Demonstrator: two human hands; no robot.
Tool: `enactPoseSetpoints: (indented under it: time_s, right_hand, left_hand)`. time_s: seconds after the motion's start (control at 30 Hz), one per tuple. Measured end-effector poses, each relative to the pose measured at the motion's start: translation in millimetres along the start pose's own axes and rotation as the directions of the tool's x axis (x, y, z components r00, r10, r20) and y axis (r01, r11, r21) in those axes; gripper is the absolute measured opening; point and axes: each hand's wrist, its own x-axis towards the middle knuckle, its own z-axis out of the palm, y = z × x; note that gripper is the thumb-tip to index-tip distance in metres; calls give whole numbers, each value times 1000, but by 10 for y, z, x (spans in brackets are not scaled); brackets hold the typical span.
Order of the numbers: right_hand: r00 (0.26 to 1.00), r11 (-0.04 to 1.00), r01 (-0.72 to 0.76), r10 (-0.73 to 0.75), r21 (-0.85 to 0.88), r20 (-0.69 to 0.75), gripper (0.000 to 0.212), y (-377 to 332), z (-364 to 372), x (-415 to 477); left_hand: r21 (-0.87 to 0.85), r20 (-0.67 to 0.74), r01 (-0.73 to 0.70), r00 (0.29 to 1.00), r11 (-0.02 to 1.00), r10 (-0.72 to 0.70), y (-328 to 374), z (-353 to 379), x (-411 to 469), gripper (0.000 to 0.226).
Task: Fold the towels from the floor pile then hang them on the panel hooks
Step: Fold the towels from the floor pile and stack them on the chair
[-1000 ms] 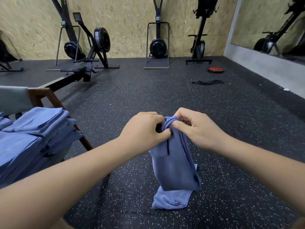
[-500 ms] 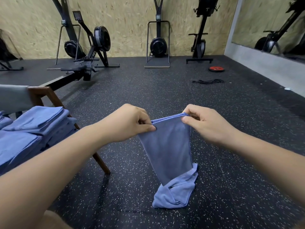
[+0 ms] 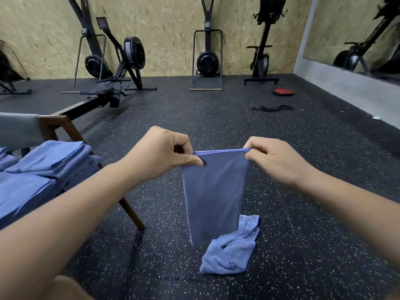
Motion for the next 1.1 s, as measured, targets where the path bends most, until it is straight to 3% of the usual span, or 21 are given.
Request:
enactPoseSetpoints:
  time_s: [0.17,0.43,0.57,0.7,0.8,0.9,1.0,1.1]
  right_hand:
    - [999,999,-28,27,-17,-32,18,22,-64,5]
    - [997,998,-47,44,-52,-58,18,-1,-84,-4]
    - [998,997,-53,51,-47,-48,19,-4,-93,-10]
    - [992,995,-86,89,-43,90,7,-20,-71,-21]
    - [972,998,-60,51,31,230,26,-79,63,-63]
    - [973,997,-7,-11,77,231,44,-156,277,-90]
    - [958,973,-2,-64,230,279,29,-167,443,-71]
    - [953,971,68,-132,231,274,17,-166,484,-35]
  left_hand:
    - [-6,109,74,991,997,-73,-93,14,3,8]
    - [-89,-15,98,995,991,-100,-22,18,4,21]
    - [-186,9,133,991,974,-134,26,28,-4,25]
    - [-231,38,116,993,966,-111,129,94,-20,36]
    - [-208,91,100,992,973,-83,232,190,-21,41]
    - [-215,125,84,990,973,-58,287,279,-23,44]
    - [-304,133,114,988,946,-77,305,334,-16,45]
    - [-423,133,151,986,893,-103,263,369,-7,45]
